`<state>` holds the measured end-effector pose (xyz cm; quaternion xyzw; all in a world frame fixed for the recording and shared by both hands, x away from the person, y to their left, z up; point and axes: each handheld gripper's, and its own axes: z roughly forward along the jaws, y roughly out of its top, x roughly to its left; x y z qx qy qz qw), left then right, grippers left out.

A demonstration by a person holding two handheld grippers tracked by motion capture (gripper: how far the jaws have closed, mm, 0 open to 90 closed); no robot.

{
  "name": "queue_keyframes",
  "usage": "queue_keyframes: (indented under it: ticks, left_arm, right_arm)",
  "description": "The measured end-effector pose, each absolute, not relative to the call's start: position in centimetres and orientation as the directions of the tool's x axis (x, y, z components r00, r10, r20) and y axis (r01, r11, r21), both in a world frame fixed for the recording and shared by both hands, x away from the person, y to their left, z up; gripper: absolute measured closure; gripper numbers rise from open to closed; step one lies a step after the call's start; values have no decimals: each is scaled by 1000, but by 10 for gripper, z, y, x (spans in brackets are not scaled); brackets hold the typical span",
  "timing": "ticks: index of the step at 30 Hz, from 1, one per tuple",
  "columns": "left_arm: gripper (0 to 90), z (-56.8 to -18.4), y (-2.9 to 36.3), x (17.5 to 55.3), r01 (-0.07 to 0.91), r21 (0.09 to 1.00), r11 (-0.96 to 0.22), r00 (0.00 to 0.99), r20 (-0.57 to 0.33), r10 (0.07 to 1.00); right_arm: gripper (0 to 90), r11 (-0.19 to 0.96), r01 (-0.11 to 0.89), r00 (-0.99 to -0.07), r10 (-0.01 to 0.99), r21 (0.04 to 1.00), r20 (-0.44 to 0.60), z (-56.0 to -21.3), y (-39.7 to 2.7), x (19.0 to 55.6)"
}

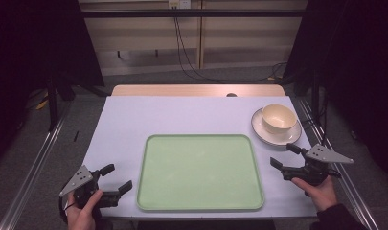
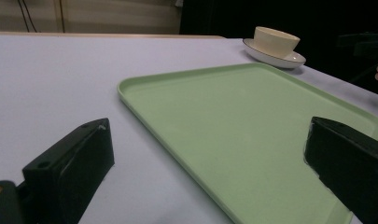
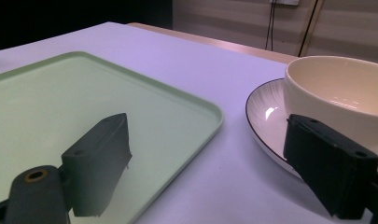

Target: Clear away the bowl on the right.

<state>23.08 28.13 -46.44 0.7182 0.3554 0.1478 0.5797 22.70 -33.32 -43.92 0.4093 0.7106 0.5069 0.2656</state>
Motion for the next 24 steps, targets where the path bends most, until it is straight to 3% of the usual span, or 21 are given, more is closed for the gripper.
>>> queue_keyframes:
  ticks: [19,24]
  left_arm:
    - [14,-464,281,231,334,940,-65,707,-204,677]
    - [15,-464,281,230,333,941,-61,705,-205,679]
  right_arm:
    - [134,137,343,-533,843,930,72,-436,-336,228]
    - [170,134,351,-528,846,927,77,-433,-339,230]
